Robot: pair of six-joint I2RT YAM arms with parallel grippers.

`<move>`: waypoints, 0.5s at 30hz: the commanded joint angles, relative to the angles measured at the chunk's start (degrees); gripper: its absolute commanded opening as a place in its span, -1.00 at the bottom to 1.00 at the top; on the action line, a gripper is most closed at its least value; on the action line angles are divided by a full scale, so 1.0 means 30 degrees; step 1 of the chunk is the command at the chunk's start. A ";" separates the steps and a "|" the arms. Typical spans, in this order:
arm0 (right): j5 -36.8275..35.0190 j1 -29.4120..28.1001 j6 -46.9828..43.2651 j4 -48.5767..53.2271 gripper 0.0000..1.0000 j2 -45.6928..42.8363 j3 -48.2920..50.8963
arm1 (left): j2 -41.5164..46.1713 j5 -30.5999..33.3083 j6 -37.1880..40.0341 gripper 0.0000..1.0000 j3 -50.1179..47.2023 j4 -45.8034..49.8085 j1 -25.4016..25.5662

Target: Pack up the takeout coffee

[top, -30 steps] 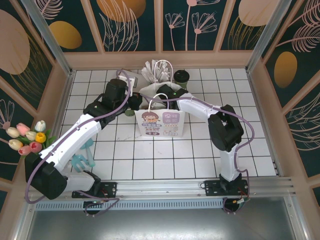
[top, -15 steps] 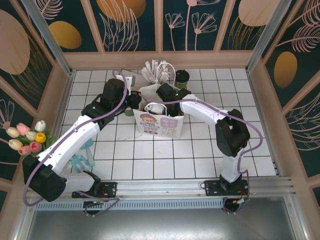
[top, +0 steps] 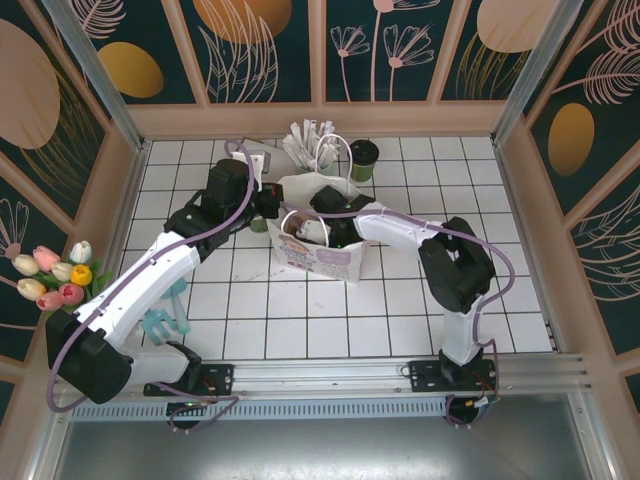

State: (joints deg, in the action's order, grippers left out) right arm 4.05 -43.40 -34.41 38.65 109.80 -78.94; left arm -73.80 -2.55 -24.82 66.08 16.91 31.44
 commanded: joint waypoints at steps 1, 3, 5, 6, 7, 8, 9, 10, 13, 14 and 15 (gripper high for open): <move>-0.2492 -0.0095 -0.0230 -0.1214 -1.00 0.0678 0.0232 | 0.0427 -0.0386 -0.0368 -1.00 -0.0099 -0.0743 0.0035; -0.2446 -0.0095 -0.0462 -0.0845 -1.00 0.0782 -0.0141 | 0.0387 -0.0491 -0.0384 -1.00 -0.0034 -0.0717 0.0015; -0.1731 -0.0095 -0.0663 0.0056 -1.00 0.0734 -0.0751 | 0.0383 -0.0390 -0.0458 -1.00 0.0092 -0.0548 0.0024; -0.0987 -0.0095 -0.0781 0.0466 -1.00 0.0576 -0.1022 | 0.0394 -0.0275 -0.0485 -1.00 0.0199 -0.0412 0.0028; -0.0239 -0.0095 -0.0855 0.0676 -1.00 0.0321 -0.1168 | 0.0372 -0.0165 -0.0514 -1.00 0.0265 -0.0298 0.0019; 0.0349 -0.0095 -0.0937 0.0644 -1.00 0.0035 -0.1164 | 0.0361 -0.0119 -0.0516 -1.00 0.0295 -0.0274 0.0030; 0.0740 -0.0121 -0.0979 0.0372 -1.00 -0.0244 -0.0978 | 0.0321 -0.0153 -0.0495 -1.00 0.0324 -0.0252 0.0013; 0.0362 -0.0150 -0.1021 -0.0237 -1.00 -0.0418 -0.0598 | 0.0258 -0.0195 -0.0487 -1.00 0.0394 -0.0195 0.0021; -0.1712 -0.0146 -0.1481 -0.0722 -1.00 0.0673 -0.0101 | 0.0079 -0.0294 -0.0516 -1.00 0.0560 0.0019 0.0023; -0.2188 -0.0103 -0.1558 -0.0450 -1.00 0.1239 -0.0253 | 0.0050 -0.0305 -0.0546 -1.00 0.0560 0.0019 0.0015; -0.2466 -0.0067 -0.1474 -0.0227 -1.00 0.1830 -0.0487 | 0.0024 -0.0336 -0.0551 -1.00 0.0560 0.0033 0.0021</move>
State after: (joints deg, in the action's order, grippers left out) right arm 0.27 -43.40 -37.10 37.76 111.20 -80.29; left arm -73.54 -2.50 -25.65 66.15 16.97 31.42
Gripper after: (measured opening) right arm 0.051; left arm 0.056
